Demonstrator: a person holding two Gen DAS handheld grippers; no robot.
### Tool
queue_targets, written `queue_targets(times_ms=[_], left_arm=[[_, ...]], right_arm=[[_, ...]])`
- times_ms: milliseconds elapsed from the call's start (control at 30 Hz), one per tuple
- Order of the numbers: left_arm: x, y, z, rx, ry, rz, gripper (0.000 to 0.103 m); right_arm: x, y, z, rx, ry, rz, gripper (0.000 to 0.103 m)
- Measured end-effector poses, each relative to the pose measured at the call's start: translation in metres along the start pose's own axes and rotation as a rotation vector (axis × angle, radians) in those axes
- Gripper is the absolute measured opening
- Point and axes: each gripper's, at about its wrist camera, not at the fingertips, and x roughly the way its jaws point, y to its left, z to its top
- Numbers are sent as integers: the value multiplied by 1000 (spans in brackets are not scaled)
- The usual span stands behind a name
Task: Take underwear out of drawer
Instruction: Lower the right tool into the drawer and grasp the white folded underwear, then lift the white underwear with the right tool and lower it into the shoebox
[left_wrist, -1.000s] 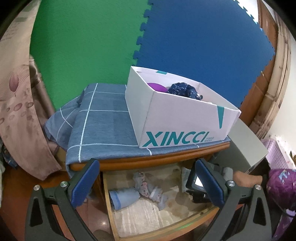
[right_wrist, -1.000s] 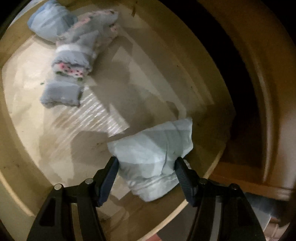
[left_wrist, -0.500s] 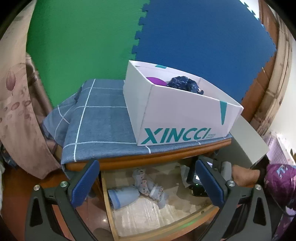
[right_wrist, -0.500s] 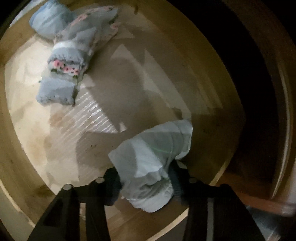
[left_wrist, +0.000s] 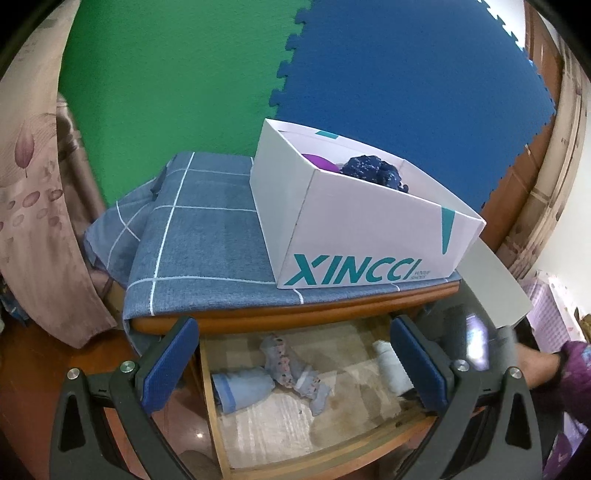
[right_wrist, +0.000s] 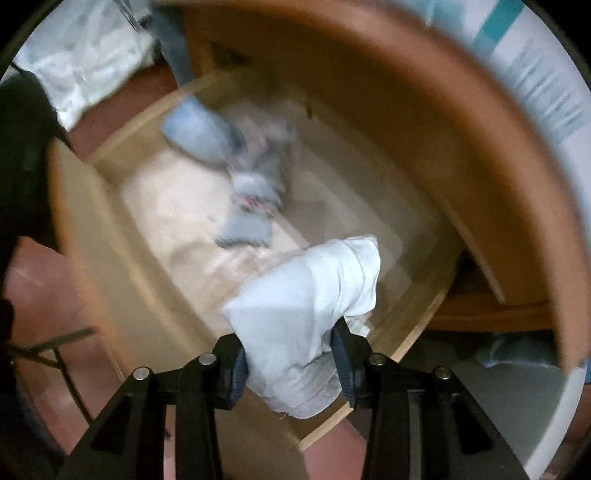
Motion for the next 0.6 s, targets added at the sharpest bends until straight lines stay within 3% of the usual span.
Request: queue_targets(times_ms=[300,600], left_arm=[[-3,0,-1,0,-7,1,103],[-7,2,-1,-6,-18,-5,103]], right_arm=[[-109,29,9,6,-169,71,40],[-226,-12,36,118,-370,92,40]])
